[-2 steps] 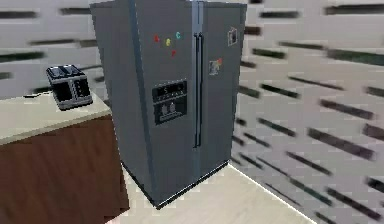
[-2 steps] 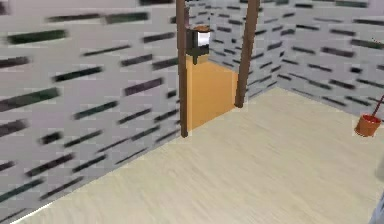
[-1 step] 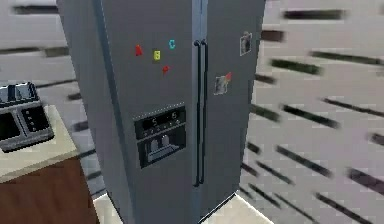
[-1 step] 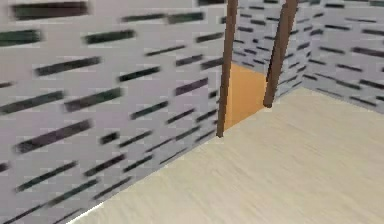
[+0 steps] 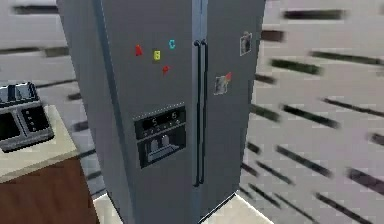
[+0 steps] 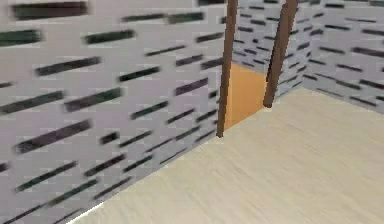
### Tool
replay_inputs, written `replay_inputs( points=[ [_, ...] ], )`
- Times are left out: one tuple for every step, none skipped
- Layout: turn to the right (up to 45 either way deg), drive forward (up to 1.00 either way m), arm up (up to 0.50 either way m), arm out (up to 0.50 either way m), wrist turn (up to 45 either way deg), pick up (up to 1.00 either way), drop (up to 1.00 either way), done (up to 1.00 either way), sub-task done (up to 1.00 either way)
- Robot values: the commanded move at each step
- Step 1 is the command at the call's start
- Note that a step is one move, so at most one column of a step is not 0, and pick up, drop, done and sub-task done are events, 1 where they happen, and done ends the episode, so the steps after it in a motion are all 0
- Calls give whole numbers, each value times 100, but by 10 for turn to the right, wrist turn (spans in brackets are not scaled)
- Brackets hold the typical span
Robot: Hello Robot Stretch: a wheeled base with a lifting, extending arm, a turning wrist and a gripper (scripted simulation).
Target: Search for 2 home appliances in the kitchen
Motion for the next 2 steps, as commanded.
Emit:
replay_inputs(
  points=[
    [-90,0,0,0,0,0,0,0,0],
    [0,20,0,0,0,0,0,0,0]
  ],
)
